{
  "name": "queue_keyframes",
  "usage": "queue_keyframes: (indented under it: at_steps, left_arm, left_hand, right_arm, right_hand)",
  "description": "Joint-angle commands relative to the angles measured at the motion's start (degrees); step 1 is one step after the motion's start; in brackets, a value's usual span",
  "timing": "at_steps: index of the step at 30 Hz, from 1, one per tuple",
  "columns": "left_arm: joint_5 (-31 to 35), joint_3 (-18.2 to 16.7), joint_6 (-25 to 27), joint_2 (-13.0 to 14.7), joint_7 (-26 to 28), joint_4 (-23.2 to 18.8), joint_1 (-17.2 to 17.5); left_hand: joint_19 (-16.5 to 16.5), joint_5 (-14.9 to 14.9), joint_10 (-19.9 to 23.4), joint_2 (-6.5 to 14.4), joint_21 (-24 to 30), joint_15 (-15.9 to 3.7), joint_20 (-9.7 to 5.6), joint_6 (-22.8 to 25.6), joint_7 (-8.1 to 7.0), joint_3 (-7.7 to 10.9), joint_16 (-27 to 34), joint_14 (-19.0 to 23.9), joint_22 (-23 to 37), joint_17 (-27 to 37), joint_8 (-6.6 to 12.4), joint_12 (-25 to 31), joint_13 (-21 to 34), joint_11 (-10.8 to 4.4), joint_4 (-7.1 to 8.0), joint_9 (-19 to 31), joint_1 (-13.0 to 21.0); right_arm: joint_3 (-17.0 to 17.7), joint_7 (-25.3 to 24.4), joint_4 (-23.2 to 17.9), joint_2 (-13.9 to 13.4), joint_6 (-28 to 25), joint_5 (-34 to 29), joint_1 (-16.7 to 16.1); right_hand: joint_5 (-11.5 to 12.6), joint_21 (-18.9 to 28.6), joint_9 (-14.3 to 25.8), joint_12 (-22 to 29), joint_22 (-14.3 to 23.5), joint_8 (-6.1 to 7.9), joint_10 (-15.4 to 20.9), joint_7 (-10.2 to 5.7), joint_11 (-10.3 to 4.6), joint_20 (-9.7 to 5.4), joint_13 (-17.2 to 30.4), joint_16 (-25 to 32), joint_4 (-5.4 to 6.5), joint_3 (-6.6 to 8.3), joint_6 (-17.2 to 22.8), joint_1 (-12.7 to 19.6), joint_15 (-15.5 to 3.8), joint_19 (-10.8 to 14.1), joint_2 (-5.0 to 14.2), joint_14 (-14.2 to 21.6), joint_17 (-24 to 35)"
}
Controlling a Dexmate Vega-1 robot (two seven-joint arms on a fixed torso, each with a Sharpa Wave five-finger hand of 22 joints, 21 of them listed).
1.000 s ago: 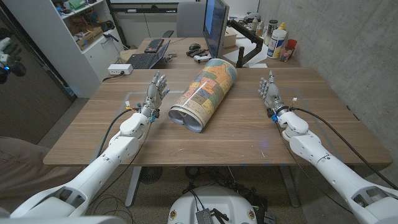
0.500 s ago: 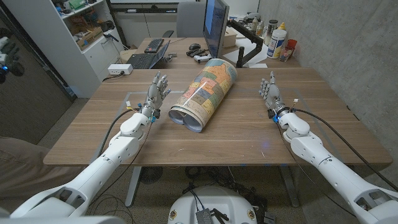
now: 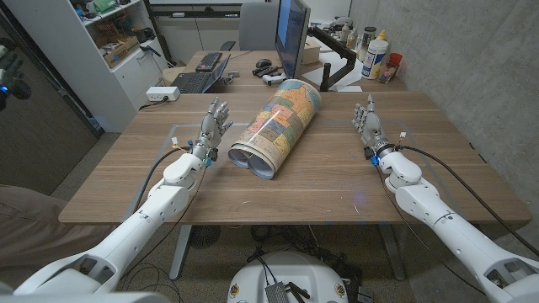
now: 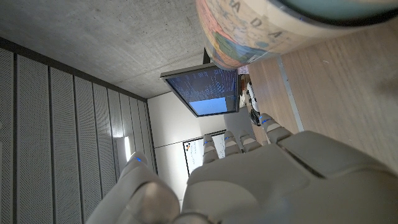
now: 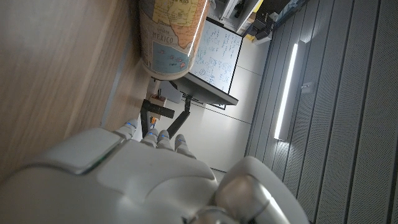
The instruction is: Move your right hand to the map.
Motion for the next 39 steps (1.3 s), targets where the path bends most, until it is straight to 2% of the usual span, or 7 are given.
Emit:
queue_keyframes:
  at_steps: [1, 6, 16, 20, 25, 39]
  left_arm:
    - [0.27, 0.43, 0.25, 0.43, 0.03, -1.35, 0.8]
    - [0.26, 0.41, 0.29, 0.58, -0.02, -1.53, 0.94]
    - [0.44, -0.17, 0.61, 1.52, 0.65, -1.97, 1.38]
    - [0.49, -0.35, 0.55, 1.86, 0.57, -2.1, 1.43]
    - [0.34, -0.55, 0.76, 1.88, 1.0, -2.0, 1.64]
    - [0.26, -0.71, 0.49, 2.31, 0.3, -1.89, 1.62]
  left_hand:
    - [0.1, 0.28, -0.51, -0.37, 0.34, -0.04, 0.47, 0.21, -0.54, 0.18, 0.35, -0.63, 0.31, 0.15, 0.26, 0.22, 0.11, 0.17, -0.22, 0.14, 0.19]
    - [0.01, 0.28, -0.48, -0.35, 0.31, -0.03, 0.47, 0.14, -0.62, 0.15, 0.35, -0.67, 0.31, 0.15, 0.23, 0.23, 0.11, 0.18, -0.24, 0.14, 0.19]
    - [-0.05, 0.29, -0.5, -0.31, 0.28, 0.0, 0.45, 0.2, -0.56, 0.08, 0.35, -0.72, 0.31, 0.15, 0.24, 0.22, 0.11, 0.16, -0.27, 0.14, 0.21]
    - [-0.05, 0.3, -0.53, -0.29, 0.29, -0.04, 0.48, 0.21, -0.54, 0.05, 0.35, -0.76, 0.32, 0.15, 0.23, 0.2, 0.11, 0.25, -0.28, 0.14, 0.21]
    - [0.01, 0.32, 0.23, -0.26, 0.31, -0.01, 0.47, 0.79, -0.66, -0.05, 0.4, -0.72, 0.32, 0.15, 0.44, 0.47, 0.11, -0.39, -0.32, 0.14, 0.21]
    - [-0.1, 0.34, -0.12, -0.24, 0.27, 0.07, 0.46, 0.93, -0.61, -0.19, 0.35, -0.93, 0.32, 0.16, 0.43, 0.3, 0.12, -0.02, -0.35, 0.14, 0.19]
  right_arm:
    - [0.06, -2.97, -2.39, -1.99, 1.22, -5.0, -0.52]
    - [-0.11, -4.39, -3.28, -2.65, 0.62, -6.74, -0.45]
    - [-1.61, -4.66, -2.33, -2.88, 1.02, -10.41, 1.47]
    - [-1.94, -4.57, -2.02, -2.97, 1.15, -11.33, 2.2]
    - [-2.22, -6.29, -3.03, -3.53, 0.64, -13.72, 2.48]
    - [-2.69, -8.63, -5.33, -4.68, -0.96, -17.63, 3.01]
  right_hand:
    - [0.4, -0.08, 0.21, 0.22, 0.27, 0.45, -0.51, 0.28, 0.06, -0.44, 0.24, 0.22, -0.16, -0.44, -0.19, 0.17, -0.53, -1.85, 0.65, -6.41, 0.22]
    - [0.43, -0.2, 0.2, 0.19, 0.27, 0.46, -0.58, 0.17, -0.22, -0.62, 0.24, 0.14, -0.23, -0.52, -0.13, 0.26, -0.71, -1.97, 0.58, -6.62, 0.21]
    - [0.51, -0.36, 0.2, 0.33, 0.26, 0.64, -0.24, -0.07, -0.5, -0.62, 0.23, 0.22, -0.43, -0.6, 0.39, 0.56, -1.02, -2.05, 0.52, -6.47, 0.19]
    - [0.6, -0.43, 0.19, 0.41, 0.25, 0.77, -0.02, 0.0, -0.7, -1.57, 0.22, 0.26, -0.65, -0.64, 0.75, 0.91, -1.3, -1.99, 0.43, -6.33, 0.17]
    - [0.65, -0.54, 0.19, 0.41, 0.25, 0.84, 0.02, 0.02, -0.94, -1.87, 0.22, 0.23, -0.79, -0.7, 0.99, 1.08, -1.47, -2.11, 0.3, -6.37, 0.16]
    - [0.82, -0.88, 0.18, 0.19, 0.23, 0.8, -0.48, -0.11, -1.32, -1.77, 0.21, 0.18, -1.03, -0.8, 1.14, 1.37, -1.61, -2.7, 0.23, -6.47, 0.14]
